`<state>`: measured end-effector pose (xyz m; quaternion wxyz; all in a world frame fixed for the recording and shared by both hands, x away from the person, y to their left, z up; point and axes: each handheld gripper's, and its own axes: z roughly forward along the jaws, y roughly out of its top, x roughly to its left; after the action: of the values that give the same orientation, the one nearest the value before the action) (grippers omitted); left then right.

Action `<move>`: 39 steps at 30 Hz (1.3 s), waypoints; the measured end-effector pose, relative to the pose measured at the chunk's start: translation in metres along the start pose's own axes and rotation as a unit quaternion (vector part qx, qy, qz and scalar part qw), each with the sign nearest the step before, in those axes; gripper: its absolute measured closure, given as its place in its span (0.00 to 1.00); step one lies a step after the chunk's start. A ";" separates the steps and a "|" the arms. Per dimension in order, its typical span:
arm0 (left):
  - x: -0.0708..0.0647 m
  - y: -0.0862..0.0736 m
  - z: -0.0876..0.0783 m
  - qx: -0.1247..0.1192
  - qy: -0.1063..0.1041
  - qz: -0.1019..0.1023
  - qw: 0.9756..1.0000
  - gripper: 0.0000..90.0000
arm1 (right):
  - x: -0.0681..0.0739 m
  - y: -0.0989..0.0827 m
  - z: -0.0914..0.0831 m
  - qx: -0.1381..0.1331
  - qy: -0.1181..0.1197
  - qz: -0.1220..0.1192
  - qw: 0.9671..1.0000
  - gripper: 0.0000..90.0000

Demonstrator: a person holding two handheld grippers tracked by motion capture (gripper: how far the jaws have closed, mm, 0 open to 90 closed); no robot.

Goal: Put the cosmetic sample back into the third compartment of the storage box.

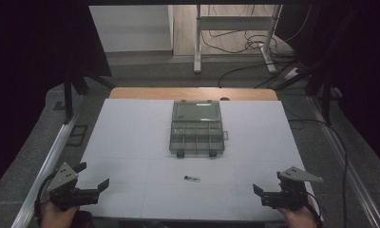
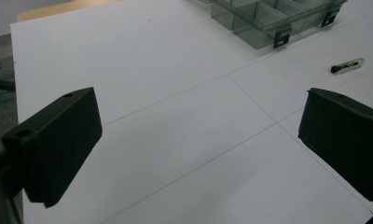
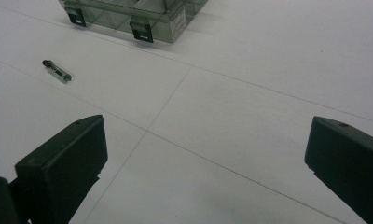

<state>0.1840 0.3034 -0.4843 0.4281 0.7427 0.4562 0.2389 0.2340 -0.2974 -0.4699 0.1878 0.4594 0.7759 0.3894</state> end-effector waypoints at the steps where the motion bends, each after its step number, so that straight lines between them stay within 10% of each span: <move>1: 0.000 0.000 0.000 0.000 0.000 0.000 1.000 0.00 | 0.000 0.000 0.000 0.000 0.000 0.000 1.000 0.00; 39: 0.004 0.000 0.002 0.005 -0.014 -0.012 1.000 0.00 | 0.021 0.021 0.031 0.013 0.060 -0.052 0.997 0.00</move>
<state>0.1870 0.3063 -0.4855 0.4336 0.7422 0.4605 0.2213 0.2552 -0.2601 -0.4714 0.1548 0.3967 0.8138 0.3954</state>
